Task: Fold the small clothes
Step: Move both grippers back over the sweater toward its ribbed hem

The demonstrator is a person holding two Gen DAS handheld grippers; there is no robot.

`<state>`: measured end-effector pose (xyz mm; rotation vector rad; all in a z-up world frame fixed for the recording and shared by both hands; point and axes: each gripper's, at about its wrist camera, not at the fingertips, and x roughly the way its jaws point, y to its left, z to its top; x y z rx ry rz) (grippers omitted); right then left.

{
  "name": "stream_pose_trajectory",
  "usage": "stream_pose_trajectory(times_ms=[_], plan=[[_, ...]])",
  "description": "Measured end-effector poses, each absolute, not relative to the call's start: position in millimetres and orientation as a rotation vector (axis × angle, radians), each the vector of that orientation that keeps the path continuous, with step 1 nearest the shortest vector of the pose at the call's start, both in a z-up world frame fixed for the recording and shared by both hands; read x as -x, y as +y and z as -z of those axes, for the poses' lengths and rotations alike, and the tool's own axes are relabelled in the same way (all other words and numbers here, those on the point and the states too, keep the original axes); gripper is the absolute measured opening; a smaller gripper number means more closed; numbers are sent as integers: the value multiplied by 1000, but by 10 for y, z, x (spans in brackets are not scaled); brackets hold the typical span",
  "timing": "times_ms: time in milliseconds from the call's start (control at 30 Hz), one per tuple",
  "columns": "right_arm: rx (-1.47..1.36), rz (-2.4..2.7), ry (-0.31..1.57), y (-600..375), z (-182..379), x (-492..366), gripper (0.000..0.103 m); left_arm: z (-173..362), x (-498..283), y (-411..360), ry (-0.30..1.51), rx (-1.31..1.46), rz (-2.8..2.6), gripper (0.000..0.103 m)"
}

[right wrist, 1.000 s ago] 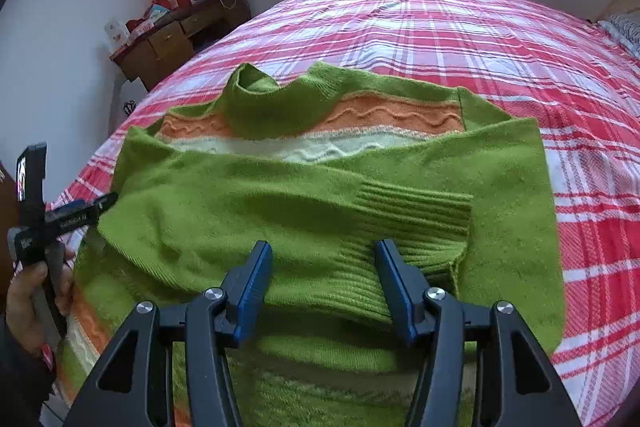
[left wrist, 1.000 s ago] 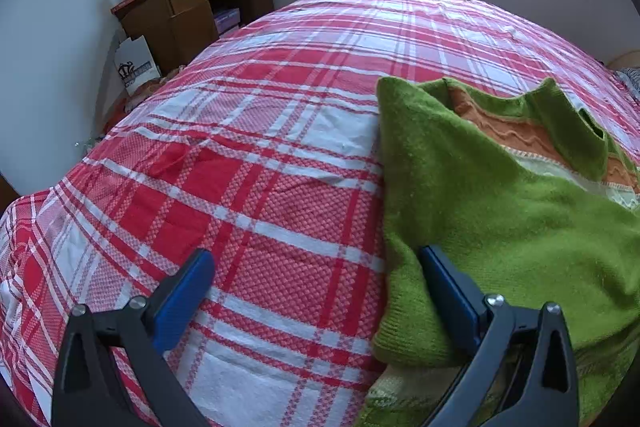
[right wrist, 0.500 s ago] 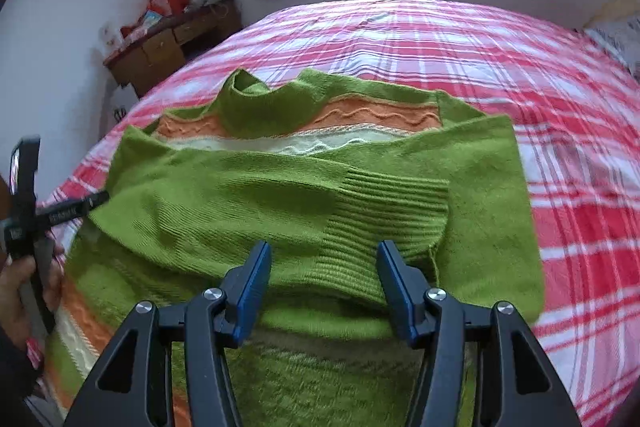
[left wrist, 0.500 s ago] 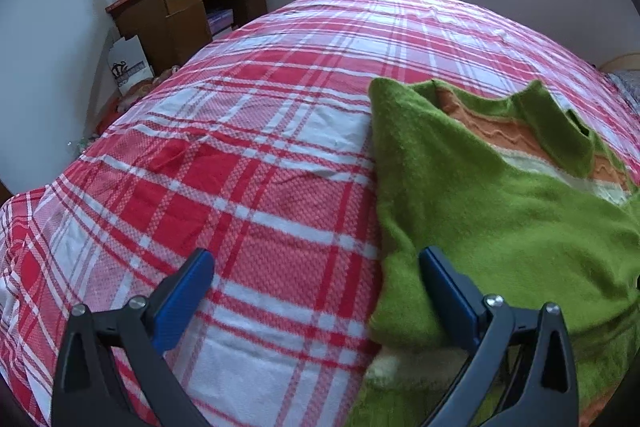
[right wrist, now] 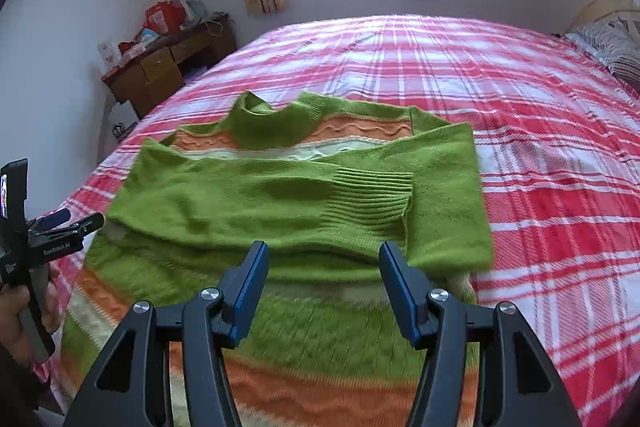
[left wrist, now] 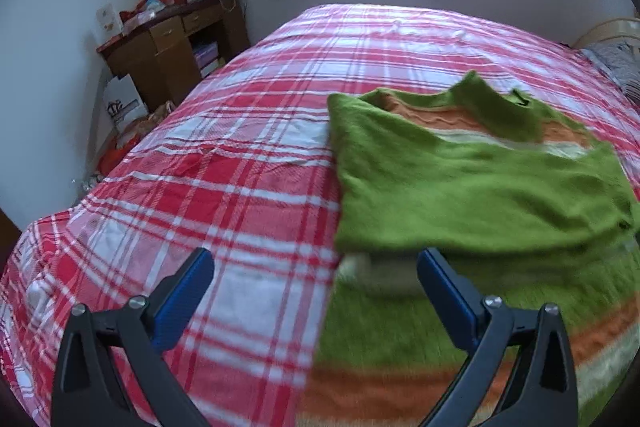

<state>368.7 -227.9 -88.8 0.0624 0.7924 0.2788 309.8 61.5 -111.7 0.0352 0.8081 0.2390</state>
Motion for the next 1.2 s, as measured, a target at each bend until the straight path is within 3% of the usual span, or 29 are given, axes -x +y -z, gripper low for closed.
stream_pose_trajectory(times_ms=[633,1200], plan=[[14,-362,823,-2161,1009,-2472,61,1115,-1987,616,783,-51,-184,103],[-6,-342,878,-2285,1223,-1916,62,1416,-1423,583,862,-106,-140,103]])
